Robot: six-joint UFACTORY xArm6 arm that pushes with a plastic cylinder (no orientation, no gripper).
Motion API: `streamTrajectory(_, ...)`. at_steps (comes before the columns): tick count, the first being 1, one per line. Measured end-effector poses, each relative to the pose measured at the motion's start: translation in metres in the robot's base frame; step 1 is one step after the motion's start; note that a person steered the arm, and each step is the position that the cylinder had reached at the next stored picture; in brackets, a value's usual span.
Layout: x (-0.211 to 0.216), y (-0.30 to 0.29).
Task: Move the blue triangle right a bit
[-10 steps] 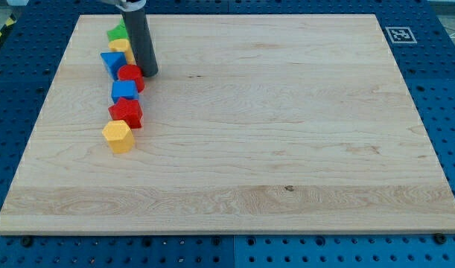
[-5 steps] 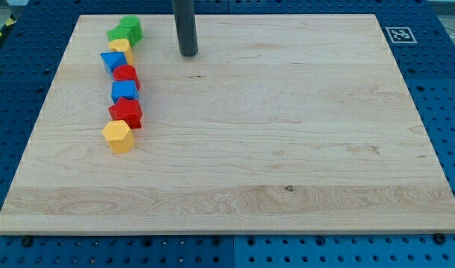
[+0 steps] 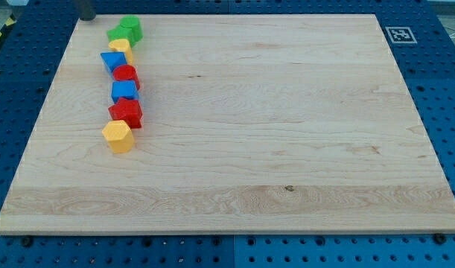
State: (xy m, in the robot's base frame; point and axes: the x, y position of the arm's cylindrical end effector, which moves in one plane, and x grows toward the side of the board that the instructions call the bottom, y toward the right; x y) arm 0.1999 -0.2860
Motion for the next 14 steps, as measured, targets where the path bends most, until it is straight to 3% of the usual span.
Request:
streamTrajectory(3,0.081,0.0)
streamTrajectory(5,0.106,0.012)
streamTrajectory(14,0.13,0.057)
